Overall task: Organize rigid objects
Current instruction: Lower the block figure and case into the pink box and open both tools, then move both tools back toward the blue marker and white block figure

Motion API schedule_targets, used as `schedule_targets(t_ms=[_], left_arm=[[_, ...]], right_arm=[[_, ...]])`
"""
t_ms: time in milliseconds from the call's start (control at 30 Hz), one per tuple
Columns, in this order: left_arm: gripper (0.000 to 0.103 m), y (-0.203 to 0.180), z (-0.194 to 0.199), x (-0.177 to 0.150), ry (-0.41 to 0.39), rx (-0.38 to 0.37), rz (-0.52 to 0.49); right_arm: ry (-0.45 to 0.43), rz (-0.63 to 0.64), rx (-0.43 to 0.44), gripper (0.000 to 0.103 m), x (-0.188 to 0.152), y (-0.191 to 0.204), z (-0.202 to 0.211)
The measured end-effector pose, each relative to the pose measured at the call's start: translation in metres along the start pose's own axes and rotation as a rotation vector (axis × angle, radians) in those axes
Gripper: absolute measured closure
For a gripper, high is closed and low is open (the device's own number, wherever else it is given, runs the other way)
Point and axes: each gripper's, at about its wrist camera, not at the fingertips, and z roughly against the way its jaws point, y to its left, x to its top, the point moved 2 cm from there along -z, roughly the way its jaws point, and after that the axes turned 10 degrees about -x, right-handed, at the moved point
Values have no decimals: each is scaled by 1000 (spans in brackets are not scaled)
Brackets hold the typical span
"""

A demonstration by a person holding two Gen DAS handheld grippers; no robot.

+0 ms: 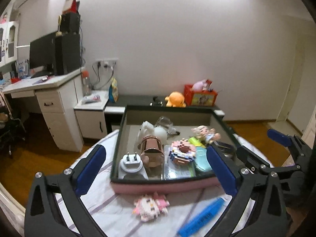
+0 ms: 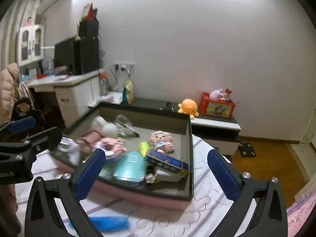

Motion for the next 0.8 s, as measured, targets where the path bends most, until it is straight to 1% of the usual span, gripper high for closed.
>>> schedule_targets(t_ms=[100, 233, 300, 400, 467, 567, 667, 800], left_arm=[[0, -7, 34, -7, -35, 1, -13], [0, -20, 72, -19, -60, 37, -42], [0, -26, 91, -24, -84, 39, -37], [0, -32, 122, -33, -126, 26, -38], [0, -38, 138, -39, -139, 29, -46], [0, -47, 156, -48, -155, 42, -72], [0, -55, 170, -58, -170, 74, -103], [0, -54, 171, -69, -142, 112, -119]], right_arm=[[-55, -21, 6, 0, -2, -1, 39], [-97, -39, 20, 0, -9, 1, 82], [-110, -45, 31, 0, -13, 2, 99], [-129, -61, 24, 0, -20, 0, 127], [-141, -69, 18, 0, -25, -1, 143], [-167, -87, 1, 0, -36, -3, 167], [-178, -101, -4, 0, -46, -4, 182], [-161, -91, -7, 0, -54, 1, 188]])
